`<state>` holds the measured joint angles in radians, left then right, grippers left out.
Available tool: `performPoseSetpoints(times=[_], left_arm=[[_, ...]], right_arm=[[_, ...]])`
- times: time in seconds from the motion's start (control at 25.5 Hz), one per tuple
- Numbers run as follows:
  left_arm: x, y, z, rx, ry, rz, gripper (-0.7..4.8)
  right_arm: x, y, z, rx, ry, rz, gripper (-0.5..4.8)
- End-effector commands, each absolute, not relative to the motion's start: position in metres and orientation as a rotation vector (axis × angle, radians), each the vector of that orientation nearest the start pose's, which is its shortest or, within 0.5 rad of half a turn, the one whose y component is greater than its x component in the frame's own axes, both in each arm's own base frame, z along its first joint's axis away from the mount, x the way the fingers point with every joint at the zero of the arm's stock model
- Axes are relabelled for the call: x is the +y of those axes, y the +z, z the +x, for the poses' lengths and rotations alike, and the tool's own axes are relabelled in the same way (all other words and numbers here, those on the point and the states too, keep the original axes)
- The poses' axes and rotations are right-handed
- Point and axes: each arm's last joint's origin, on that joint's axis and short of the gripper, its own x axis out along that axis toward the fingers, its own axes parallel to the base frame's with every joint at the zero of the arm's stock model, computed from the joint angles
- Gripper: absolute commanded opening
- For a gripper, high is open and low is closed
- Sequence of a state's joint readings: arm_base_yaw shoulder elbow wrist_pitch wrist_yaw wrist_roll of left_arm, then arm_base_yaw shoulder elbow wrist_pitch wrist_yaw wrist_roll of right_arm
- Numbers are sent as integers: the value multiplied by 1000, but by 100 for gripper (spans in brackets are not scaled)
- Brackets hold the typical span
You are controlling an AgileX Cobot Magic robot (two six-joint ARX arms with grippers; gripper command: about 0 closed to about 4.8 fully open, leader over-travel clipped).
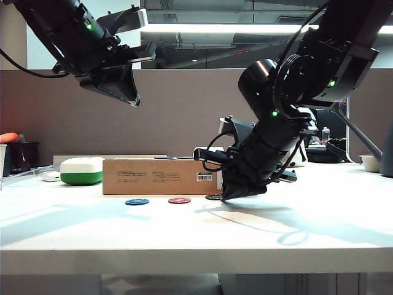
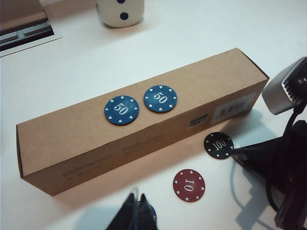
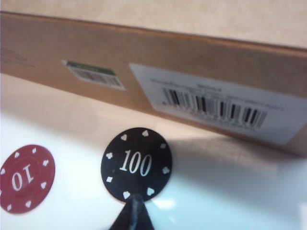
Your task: Push the chip, whose value equals the sum of all the chip values on the rectangular box, forward next to the box.
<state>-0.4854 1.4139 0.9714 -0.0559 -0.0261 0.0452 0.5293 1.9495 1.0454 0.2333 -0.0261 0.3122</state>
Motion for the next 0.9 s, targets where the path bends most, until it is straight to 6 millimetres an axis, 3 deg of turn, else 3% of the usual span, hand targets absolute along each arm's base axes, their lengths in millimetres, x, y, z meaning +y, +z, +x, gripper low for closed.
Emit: performPoseSetpoints(times=[0.04, 0.47, 0.71, 0.9], left_arm=[[-145, 270, 275, 459, -466, 166, -5], [-145, 270, 275, 459, -466, 166, -5], [-145, 270, 275, 459, -466, 166, -5], [-145, 270, 275, 459, -466, 166, -5]], right_arm=[[197, 127, 336, 772, 417, 118, -5], [201, 110, 334, 848, 438, 163, -5], [201, 112, 337, 794, 397, 156, -5], [207, 125, 336, 799, 604, 233, -5]])
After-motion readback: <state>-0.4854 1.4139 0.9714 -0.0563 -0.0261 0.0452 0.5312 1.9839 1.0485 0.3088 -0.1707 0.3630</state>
